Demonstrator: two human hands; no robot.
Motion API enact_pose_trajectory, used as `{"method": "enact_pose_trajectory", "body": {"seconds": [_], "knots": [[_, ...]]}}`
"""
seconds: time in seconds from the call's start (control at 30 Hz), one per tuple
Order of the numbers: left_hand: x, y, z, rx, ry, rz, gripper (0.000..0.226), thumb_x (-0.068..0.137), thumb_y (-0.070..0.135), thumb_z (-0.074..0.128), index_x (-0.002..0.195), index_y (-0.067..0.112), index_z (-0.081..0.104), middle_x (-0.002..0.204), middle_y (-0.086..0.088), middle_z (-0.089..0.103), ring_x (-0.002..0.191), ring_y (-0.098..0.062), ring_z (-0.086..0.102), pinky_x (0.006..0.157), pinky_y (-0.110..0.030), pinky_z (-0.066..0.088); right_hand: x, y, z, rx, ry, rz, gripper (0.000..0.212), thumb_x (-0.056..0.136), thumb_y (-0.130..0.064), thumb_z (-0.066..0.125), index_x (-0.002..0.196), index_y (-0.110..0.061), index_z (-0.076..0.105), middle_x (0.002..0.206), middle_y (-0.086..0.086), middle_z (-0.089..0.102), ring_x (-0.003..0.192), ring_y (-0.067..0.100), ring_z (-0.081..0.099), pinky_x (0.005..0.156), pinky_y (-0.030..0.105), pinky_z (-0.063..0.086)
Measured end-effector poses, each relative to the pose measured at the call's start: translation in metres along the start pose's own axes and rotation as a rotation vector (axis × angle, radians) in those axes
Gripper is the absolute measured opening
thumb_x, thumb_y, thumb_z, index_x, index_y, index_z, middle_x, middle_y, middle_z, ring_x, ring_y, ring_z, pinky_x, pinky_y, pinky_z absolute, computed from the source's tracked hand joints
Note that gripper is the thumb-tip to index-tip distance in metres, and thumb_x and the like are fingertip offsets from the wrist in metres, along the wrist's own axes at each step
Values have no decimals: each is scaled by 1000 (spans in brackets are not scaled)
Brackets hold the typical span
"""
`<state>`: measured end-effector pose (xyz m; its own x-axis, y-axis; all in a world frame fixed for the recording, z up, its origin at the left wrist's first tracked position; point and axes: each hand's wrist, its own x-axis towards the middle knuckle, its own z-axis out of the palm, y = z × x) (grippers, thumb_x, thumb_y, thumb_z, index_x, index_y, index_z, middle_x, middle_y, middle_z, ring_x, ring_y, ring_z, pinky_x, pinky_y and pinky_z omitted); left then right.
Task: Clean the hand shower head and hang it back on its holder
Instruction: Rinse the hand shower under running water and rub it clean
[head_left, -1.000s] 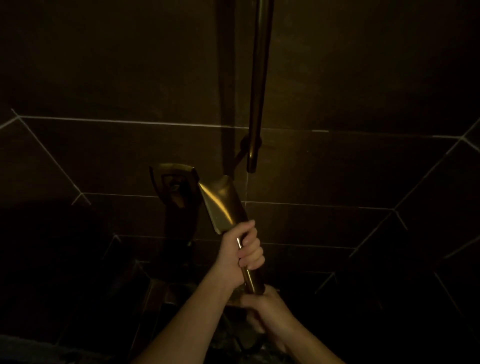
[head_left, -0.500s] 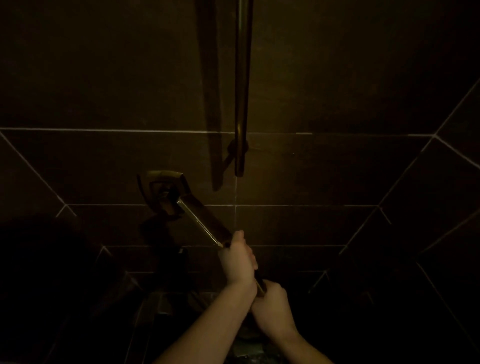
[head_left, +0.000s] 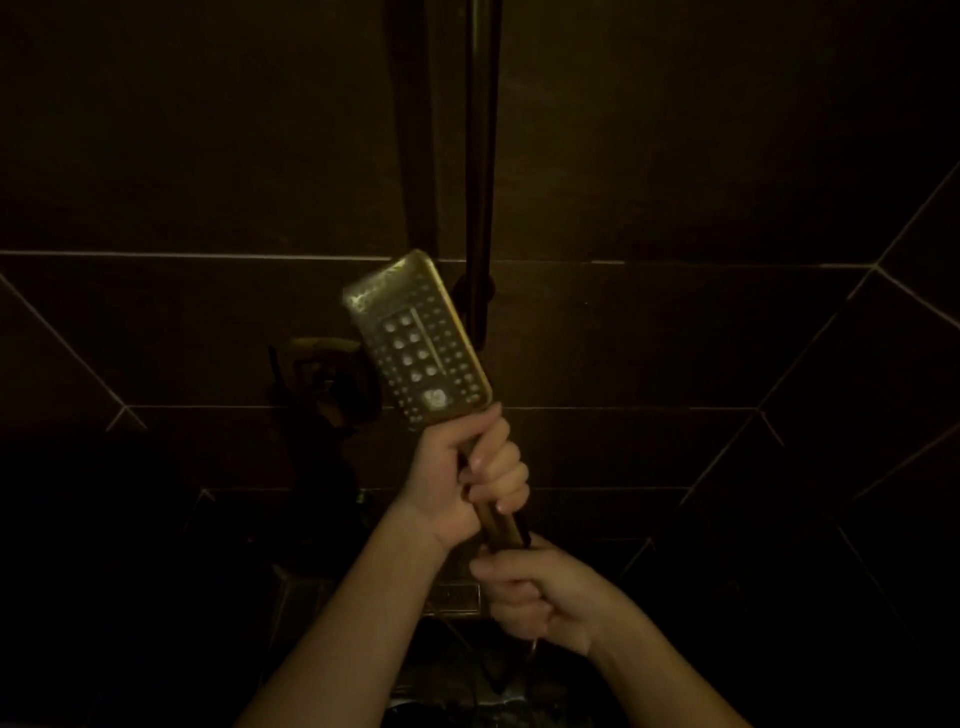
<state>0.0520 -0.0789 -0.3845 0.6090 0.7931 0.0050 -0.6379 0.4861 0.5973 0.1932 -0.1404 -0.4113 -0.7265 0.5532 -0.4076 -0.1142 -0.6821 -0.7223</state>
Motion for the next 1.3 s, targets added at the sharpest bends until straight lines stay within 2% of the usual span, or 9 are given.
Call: {"method": "enact_pose_trajectory", "body": {"seconds": [0.17, 0.27, 0.4, 0.7, 0.83, 1.0, 1.1, 1.2, 1.3], "knots": [[6, -8, 9, 51, 398, 19, 52, 88, 31, 64, 45, 20, 36, 37, 7, 26, 32, -9, 25, 39, -23, 23, 7, 6, -3, -211, 348, -6, 20, 81, -14, 64, 67, -16, 51, 50, 0, 37, 38, 11, 28, 41, 26, 14], [8, -16, 14, 115, 663, 69, 54, 92, 30, 65, 47, 21, 37, 42, 6, 28, 37, -10, 24, 43, -26, 22, 15, 12, -2, -433, 592, -25, 12, 82, -19, 66, 85, -9, 61, 61, 5, 53, 46, 16, 46, 45, 29, 36], [7, -18, 10, 76, 851, 60, 43, 92, 25, 66, 54, 22, 47, 49, 5, 37, 43, -10, 32, 49, -27, 30, 26, 23, 6, -610, 804, -105, 9, 87, -14, 66, 79, -15, 69, 73, 5, 71, 60, 13, 65, 60, 30, 52], [-11, -8, 0, 130, 714, 26, 25, 100, 35, 56, 93, 12, 64, 75, 0, 54, 70, -14, 49, 73, -30, 41, 44, 27, 20, -630, 948, -153, 7, 87, -13, 66, 81, -16, 68, 75, 6, 70, 57, 9, 62, 57, 26, 52], [-20, -3, -5, 150, 566, 61, 43, 84, 27, 66, 121, 6, 65, 94, -8, 67, 91, -21, 62, 83, -34, 48, 33, 15, 20, -488, 717, -121, 12, 86, -12, 62, 77, -5, 60, 60, 6, 54, 46, 13, 48, 48, 28, 40], [-18, -1, 4, 59, 456, 20, 31, 82, 20, 63, 109, 7, 71, 91, -15, 75, 90, -29, 74, 88, -42, 54, 14, 4, 16, -236, 293, -46, 33, 86, -3, 59, 59, -18, 49, 42, -1, 37, 31, 8, 27, 36, 20, 16], [-15, -9, 6, -12, 463, 5, 27, 83, 33, 64, 68, 11, 67, 49, -2, 55, 49, -17, 59, 60, -32, 49, 5, 2, 5, -280, 206, 24, 34, 86, -4, 61, 58, -20, 48, 44, -4, 37, 33, 7, 28, 36, 20, 18], [-6, -20, 5, 49, 484, 54, 50, 89, 38, 66, 49, 17, 46, 38, 5, 32, 35, -10, 33, 44, -24, 33, 2, -1, -3, -502, 328, -4, 13, 83, -8, 61, 71, -11, 56, 51, 0, 45, 40, 13, 38, 41, 23, 29], [4, -33, 14, 121, 589, 120, 45, 88, 40, 70, 56, 20, 47, 49, 4, 35, 44, -11, 33, 53, -26, 37, 6, 5, -12, -686, 650, -156, 12, 85, -5, 62, 75, -12, 61, 60, -1, 58, 53, 11, 53, 53, 26, 42]]}}
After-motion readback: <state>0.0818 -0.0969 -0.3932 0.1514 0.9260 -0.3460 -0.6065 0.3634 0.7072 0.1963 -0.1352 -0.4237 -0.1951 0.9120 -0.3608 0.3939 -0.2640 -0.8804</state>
